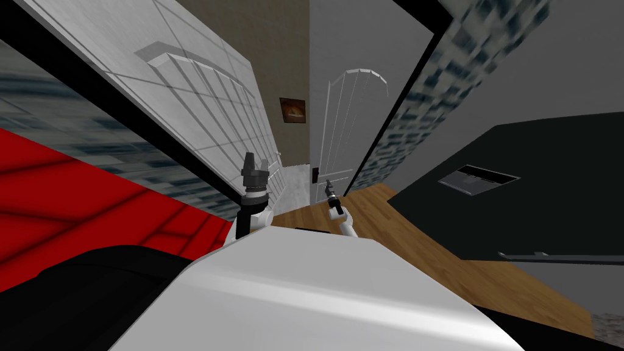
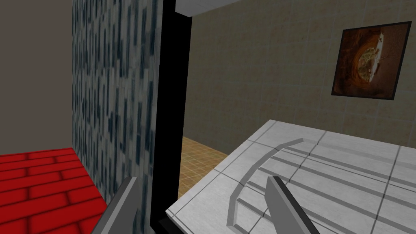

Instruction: Push the door open

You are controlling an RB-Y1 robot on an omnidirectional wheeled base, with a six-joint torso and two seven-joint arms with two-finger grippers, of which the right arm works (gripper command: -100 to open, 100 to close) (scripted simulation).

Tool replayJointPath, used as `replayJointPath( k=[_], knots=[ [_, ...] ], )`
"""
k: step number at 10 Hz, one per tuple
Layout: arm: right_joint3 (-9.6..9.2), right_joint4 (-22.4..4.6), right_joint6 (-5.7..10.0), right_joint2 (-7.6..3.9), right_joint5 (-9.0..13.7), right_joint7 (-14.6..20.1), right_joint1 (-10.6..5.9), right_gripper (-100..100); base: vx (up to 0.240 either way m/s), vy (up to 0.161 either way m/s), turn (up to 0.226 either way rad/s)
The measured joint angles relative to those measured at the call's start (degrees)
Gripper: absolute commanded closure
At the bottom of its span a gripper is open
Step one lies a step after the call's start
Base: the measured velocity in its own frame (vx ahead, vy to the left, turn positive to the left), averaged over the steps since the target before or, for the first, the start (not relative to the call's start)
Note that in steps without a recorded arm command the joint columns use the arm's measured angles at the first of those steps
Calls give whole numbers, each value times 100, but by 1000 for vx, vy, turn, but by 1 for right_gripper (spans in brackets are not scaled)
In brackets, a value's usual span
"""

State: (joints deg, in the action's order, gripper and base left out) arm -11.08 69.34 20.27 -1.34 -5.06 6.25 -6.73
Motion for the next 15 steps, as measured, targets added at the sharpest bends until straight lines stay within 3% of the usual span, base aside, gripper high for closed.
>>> replayJointPath(
  k=[5,6,10,13,15],
  knots=[
    [-123,-588,-48,112,-4,48,-380,-100,61,-62,75],
    [-143,-752,-54,181,-12,37,-476,-100,77,-82,104],
    [-231,-1072,-80,283,-21,55,-657,-100,58,-24,36],
    [-211,-1030,-103,31,-12,56,-637,-100,185,64,18],
    [-168,-1118,-70,2,-4,36,-683,-100,185,81,26]
  ],
)
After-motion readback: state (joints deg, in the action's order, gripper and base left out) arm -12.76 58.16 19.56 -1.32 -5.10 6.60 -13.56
